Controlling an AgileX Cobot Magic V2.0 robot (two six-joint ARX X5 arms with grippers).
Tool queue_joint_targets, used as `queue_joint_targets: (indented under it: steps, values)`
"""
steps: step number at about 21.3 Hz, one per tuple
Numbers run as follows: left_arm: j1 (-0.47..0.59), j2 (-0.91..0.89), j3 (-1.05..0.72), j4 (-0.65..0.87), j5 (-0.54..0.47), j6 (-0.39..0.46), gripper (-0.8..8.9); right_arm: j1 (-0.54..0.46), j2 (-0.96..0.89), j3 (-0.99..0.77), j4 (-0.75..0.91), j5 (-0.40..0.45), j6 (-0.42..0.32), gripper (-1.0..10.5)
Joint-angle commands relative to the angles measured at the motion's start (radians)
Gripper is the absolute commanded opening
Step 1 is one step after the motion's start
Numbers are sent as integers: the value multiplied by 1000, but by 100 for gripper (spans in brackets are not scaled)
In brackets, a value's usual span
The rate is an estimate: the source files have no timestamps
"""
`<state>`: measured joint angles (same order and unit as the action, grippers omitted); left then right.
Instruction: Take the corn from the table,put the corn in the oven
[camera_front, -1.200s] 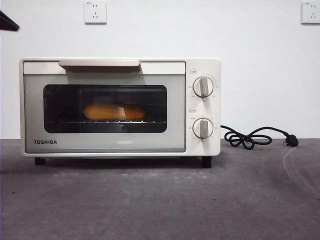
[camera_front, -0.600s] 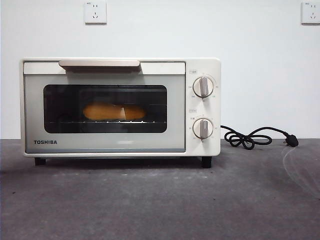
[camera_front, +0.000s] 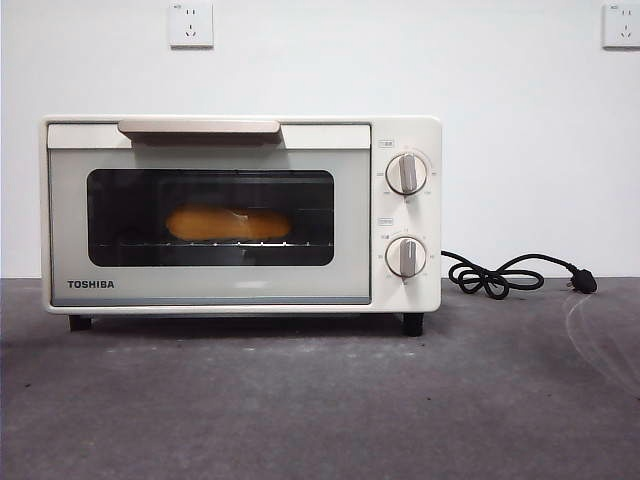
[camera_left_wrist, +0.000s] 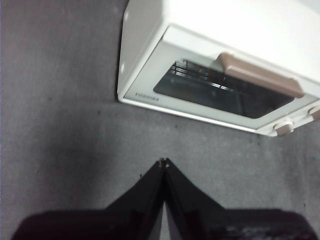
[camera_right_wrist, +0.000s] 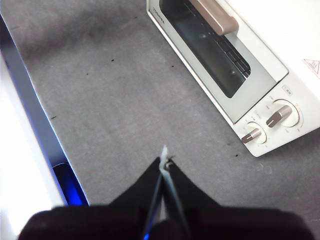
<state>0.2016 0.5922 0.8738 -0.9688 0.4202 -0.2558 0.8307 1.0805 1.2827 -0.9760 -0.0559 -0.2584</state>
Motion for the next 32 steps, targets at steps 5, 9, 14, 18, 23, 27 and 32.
queue_joint_targets:
  steps: [5,9,14,18,23,27,32]
  values:
    - [-2,68,-4,32,-2,-5,-3,-1,3,0,4,0,-4,-16]
    - [-21,100,-3,41,-3,-1,-3,-1,3,0,5,1,-4,-16]
    - [-81,45,-4,304,-80,-1,-3,-1,3,0,4,1,-4,-16]
    - [-177,-39,-4,728,-80,66,-3,-1,3,0,4,1,-4,-16]
    - [-203,-61,-5,851,-80,182,-3,-1,3,0,4,1,-4,-16]
    - [-203,-91,-43,850,-81,241,-3,-1,3,0,4,4,-4,-16]
    - [-203,-174,-179,880,-82,289,-3,-1,3,0,4,4,-4,-16]
